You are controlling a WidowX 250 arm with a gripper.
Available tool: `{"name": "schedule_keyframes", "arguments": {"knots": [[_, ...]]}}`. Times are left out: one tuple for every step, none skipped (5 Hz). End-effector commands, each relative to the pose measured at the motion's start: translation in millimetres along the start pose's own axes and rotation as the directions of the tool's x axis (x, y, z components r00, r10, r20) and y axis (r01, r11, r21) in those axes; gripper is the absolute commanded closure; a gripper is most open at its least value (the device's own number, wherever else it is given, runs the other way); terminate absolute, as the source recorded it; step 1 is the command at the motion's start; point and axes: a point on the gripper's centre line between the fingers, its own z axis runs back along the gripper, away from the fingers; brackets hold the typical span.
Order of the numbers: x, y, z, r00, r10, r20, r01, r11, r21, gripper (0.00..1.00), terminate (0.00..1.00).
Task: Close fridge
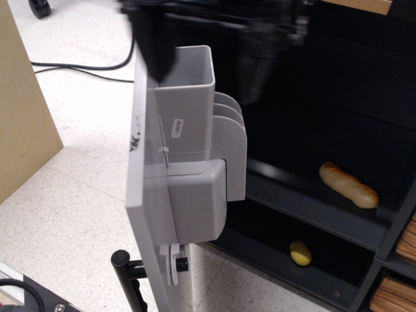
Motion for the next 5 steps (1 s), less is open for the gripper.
{"name": "schedule_keyframes", "arguments": {"knots": [[-17,18,-10,0.996,0.079,-0.031,-0.078,0.997,0.013,0.0,0.0],[-20,14,-26,0.995,0.094,-0.038,-0.094,0.995,0.02,0.0,0.0],[-16,5,-36,0.989,0.135,-0.054,-0.134,0.991,0.02,0.0,0.0],[-8,-16,-51,0.988,0.137,-0.07,-0.138,0.99,-0.01,0.0,0.0],[14,-39,-50,0.981,0.172,-0.087,-0.177,0.983,-0.05,0.0,0.0]]}}
